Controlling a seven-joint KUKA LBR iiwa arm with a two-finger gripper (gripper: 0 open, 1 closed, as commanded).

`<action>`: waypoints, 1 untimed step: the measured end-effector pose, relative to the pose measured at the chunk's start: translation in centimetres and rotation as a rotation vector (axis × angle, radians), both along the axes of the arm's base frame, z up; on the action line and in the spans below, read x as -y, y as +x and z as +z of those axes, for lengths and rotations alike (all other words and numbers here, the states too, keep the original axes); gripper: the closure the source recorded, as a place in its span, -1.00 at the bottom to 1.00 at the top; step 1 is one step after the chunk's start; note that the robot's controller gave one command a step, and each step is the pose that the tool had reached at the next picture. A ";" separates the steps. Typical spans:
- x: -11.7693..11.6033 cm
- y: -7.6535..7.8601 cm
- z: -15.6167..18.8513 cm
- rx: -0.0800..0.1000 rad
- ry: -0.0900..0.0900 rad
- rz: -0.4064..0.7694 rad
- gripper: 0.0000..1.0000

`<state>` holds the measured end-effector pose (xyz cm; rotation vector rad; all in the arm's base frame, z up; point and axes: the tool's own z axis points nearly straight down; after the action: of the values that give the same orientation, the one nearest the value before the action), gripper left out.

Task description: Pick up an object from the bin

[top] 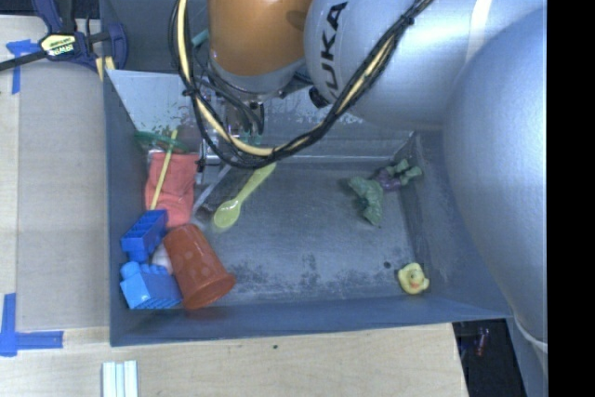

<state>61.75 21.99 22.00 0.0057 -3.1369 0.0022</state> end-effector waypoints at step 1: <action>0.1 0.1 0.6 0.008 0.002 -0.003 -1.00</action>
Offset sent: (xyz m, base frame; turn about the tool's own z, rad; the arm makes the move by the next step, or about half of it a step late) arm -0.0203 -0.0943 -0.1500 -0.1387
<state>61.88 21.87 22.57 0.0009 -3.1446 -0.0016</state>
